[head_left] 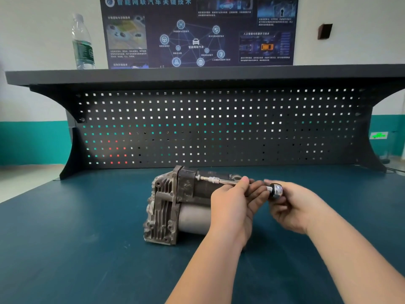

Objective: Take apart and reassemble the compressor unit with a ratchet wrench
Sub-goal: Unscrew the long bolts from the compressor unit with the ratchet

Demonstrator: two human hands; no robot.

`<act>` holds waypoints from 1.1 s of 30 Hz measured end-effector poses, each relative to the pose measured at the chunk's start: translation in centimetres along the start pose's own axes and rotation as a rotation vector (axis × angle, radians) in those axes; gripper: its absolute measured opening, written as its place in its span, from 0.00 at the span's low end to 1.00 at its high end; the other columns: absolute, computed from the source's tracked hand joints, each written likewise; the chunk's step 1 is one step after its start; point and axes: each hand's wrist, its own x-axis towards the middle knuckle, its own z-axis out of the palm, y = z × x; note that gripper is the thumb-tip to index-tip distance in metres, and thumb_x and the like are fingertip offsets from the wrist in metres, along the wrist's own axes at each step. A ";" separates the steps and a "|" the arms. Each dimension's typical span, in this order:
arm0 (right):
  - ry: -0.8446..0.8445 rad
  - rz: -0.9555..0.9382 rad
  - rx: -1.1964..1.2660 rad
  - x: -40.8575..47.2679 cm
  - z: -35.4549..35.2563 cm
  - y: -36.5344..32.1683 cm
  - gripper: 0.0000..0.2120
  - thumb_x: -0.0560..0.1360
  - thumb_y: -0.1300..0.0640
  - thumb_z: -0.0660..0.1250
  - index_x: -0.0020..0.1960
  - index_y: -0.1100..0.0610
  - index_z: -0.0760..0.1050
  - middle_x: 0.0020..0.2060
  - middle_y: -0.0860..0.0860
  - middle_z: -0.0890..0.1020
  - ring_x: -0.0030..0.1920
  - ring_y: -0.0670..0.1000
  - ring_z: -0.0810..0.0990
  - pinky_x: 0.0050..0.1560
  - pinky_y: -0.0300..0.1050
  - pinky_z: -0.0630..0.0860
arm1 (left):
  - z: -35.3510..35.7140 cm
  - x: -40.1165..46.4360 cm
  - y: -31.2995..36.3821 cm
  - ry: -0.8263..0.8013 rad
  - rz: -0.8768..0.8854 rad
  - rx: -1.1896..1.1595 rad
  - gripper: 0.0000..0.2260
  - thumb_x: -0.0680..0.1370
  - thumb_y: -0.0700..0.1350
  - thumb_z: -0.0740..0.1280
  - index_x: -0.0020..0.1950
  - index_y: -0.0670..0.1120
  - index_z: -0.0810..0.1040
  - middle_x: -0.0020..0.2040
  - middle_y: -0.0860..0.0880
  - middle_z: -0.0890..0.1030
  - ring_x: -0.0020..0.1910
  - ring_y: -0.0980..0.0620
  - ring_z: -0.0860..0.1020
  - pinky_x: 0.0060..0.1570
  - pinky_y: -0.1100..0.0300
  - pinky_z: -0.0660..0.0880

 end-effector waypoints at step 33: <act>-0.076 -0.054 -0.185 0.0 -1.4 -1.0 0.07 0.72 0.54 0.68 0.44 0.58 0.76 0.26 0.49 0.77 0.19 0.41 0.65 0.15 0.31 0.57 | 0.3 -0.3 -0.2 0.032 0.051 0.067 0.10 0.80 0.37 0.61 0.40 0.36 0.73 0.24 0.46 0.78 0.22 0.53 0.77 0.25 0.64 0.76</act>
